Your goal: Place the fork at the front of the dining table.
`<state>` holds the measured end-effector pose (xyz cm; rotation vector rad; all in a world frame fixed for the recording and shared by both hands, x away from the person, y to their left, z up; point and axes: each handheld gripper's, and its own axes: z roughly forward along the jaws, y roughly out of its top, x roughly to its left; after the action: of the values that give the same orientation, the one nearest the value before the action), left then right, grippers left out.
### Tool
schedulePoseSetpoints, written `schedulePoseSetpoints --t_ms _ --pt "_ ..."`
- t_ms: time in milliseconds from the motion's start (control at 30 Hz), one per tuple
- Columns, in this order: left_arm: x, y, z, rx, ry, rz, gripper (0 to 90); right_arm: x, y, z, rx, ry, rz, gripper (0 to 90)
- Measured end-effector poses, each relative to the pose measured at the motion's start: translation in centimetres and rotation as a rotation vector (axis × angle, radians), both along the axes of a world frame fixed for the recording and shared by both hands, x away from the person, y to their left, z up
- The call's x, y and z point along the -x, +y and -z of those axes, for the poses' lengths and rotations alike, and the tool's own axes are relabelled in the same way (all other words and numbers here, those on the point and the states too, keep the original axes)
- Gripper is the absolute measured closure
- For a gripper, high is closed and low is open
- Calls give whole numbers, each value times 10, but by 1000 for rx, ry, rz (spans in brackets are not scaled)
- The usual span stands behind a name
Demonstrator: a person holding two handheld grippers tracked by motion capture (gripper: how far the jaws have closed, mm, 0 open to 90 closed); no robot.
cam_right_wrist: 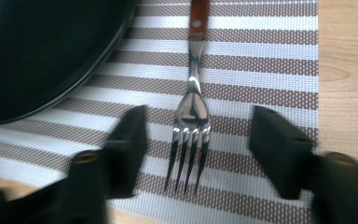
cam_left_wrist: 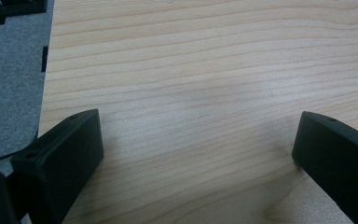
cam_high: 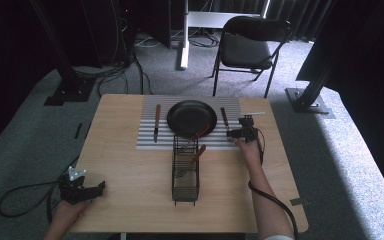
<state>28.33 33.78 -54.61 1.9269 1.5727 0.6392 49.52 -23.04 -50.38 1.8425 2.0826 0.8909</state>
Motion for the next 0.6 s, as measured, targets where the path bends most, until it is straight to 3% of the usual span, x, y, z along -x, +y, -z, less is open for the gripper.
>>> schedulePoseSetpoints --t_ms 133,167,300,600 --pt "0 0 0 0 0 0 16 12 1 3 -9 -47 -68 137" --pt "0 0 0 0 0 0 16 14 2 5 -20 -86 -98 126" --pt "0 0 0 0 0 0 16 23 3 9 -16 -136 -147 128" --pt "0 0 0 0 0 0 16 32 8 23 -14 -98 -161 129"
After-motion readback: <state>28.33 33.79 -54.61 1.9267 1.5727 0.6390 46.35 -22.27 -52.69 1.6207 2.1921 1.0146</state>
